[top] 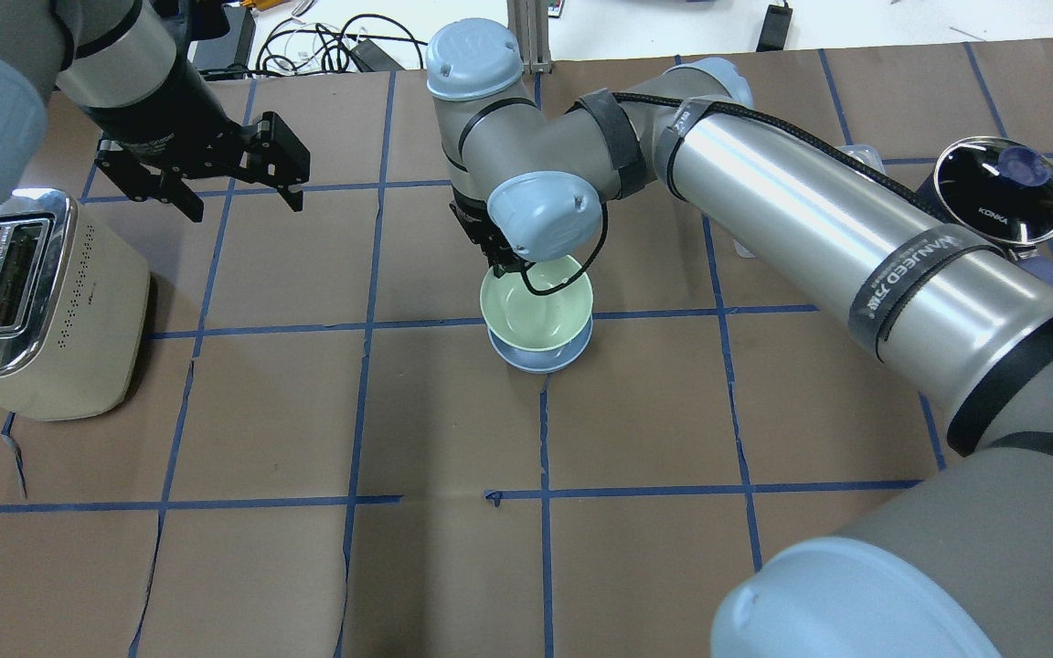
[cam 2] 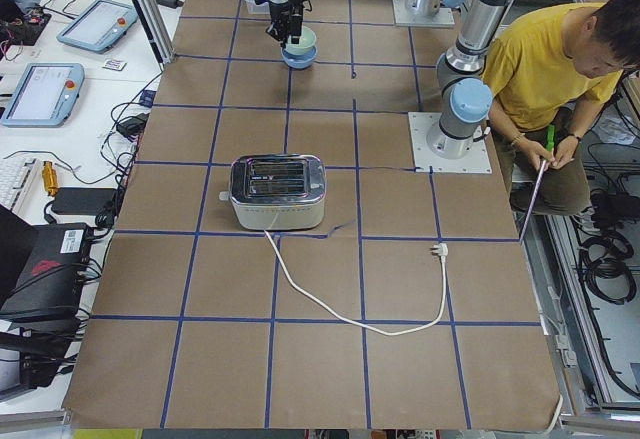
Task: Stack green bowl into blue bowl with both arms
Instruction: 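Lower the green bowl into the light blue bowl and open the right gripper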
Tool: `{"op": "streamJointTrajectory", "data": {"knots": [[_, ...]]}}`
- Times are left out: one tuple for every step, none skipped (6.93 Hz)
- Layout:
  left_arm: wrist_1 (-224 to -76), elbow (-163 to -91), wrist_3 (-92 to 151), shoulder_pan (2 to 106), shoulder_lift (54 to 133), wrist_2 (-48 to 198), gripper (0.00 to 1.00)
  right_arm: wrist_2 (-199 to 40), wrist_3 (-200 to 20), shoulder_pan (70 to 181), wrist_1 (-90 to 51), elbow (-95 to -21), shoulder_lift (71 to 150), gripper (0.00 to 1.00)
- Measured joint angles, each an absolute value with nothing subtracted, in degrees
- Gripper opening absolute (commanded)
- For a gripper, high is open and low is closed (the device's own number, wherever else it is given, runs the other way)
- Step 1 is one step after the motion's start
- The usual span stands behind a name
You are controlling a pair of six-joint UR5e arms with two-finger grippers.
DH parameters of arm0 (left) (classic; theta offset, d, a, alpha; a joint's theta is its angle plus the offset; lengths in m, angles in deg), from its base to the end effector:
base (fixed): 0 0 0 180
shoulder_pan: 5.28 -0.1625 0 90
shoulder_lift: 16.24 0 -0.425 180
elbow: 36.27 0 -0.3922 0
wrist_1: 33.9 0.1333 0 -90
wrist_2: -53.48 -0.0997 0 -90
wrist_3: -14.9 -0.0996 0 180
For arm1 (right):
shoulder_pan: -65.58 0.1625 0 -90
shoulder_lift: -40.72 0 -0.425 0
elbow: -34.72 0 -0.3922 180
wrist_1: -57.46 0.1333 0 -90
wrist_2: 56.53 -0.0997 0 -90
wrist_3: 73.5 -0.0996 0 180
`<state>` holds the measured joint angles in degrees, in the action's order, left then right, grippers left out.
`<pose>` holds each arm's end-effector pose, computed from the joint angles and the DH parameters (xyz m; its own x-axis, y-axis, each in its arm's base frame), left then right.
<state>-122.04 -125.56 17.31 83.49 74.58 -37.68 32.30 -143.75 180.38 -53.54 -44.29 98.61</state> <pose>-0.1205 -0.5037 0.4902 -0.9978 -0.0641 -0.0189 -0.0635 0.9975 -0.0314 0.4128 -0.5707 0.2814 -0.7015 0.7127 -0.0049 0.7125 0.7014 0.0199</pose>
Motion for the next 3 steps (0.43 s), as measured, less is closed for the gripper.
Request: {"op": "streamJointTrajectory", "data": {"knots": [[-122.0,-125.5,17.4,83.5,74.7,-37.7,1.00,33.0,-141.9,180.4,-53.3,-44.4,98.4,0.28],[-122.0,-125.4,17.4,83.5,74.7,-37.7,1.00,33.7,-140.8,180.4,-53.2,-44.4,98.2,0.43],[-122.0,-125.4,17.4,83.5,74.7,-37.7,1.00,33.9,-140.2,180.4,-53.2,-44.3,98.0,0.56]]}}
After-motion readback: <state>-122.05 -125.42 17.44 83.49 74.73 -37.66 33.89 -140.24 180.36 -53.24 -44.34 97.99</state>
